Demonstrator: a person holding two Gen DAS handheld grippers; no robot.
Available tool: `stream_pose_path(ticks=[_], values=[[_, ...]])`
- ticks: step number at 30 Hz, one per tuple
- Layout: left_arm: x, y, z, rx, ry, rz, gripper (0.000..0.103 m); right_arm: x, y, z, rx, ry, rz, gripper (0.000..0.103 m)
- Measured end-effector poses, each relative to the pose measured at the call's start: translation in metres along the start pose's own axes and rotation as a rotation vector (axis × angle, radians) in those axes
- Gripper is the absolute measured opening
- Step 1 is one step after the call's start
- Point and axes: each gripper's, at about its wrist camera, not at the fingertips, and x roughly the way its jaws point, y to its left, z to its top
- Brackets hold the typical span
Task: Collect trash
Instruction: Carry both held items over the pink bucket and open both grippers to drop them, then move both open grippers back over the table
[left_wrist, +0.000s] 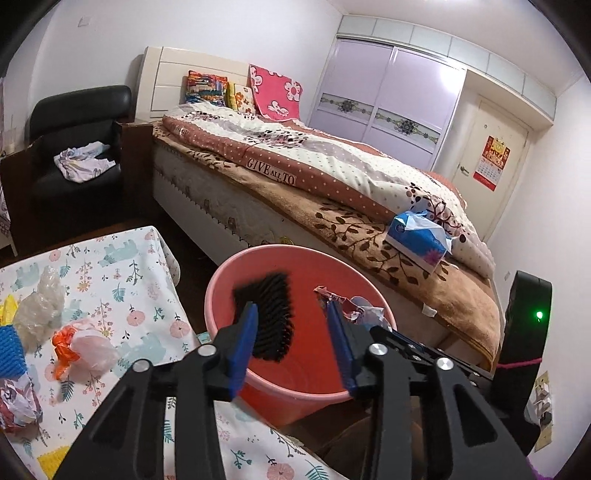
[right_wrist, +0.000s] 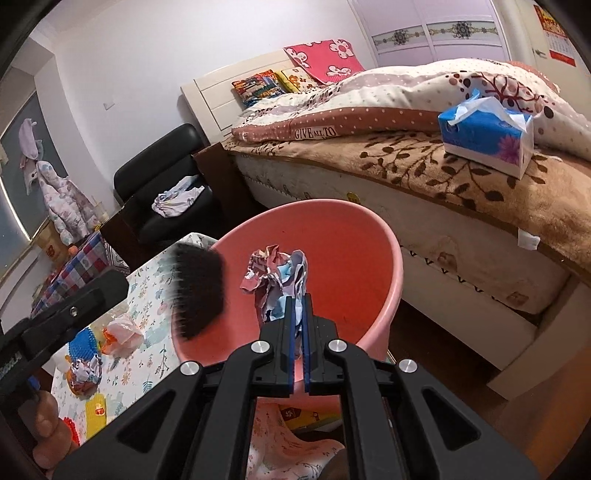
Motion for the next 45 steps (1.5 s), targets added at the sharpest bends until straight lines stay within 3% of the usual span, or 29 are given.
stream_pose_path(ticks=[4, 6, 8, 10, 18, 30, 36, 45], values=[[-0.003, 0.000, 0.002, 0.004, -0.005, 0.004, 0.045, 0.002, 0.001, 0.000, 0.004, 0.007, 0.001, 0.004], [-0.006, 0.001, 0.003, -0.001, -0.008, 0.010, 0.047, 0.002, 0.002, 0.000, 0.007, 0.011, 0.007, 0.009], [-0.010, 0.005, 0.003, -0.011, -0.012, 0.015, 0.048, 0.000, 0.002, 0.001, 0.015, 0.002, 0.014, 0.029], [-0.014, 0.009, 0.004, -0.022, -0.017, 0.023, 0.049, -0.003, 0.002, 0.002, 0.020, -0.013, 0.021, 0.036], [-0.045, 0.030, 0.005, -0.055, -0.050, 0.072, 0.052, -0.016, 0.029, 0.000, -0.046, -0.035, 0.035, 0.037], [-0.115, 0.083, -0.004, -0.115, -0.108, 0.231, 0.052, -0.036, 0.104, -0.024, -0.194, -0.025, 0.126, 0.037], [-0.163, 0.122, -0.018, -0.150, -0.145, 0.325, 0.052, -0.043, 0.137, -0.042, -0.248, 0.003, 0.192, 0.037], [-0.224, 0.172, -0.056, -0.187, -0.130, 0.459, 0.052, -0.041, 0.175, -0.070, -0.333, 0.069, 0.274, 0.037]])
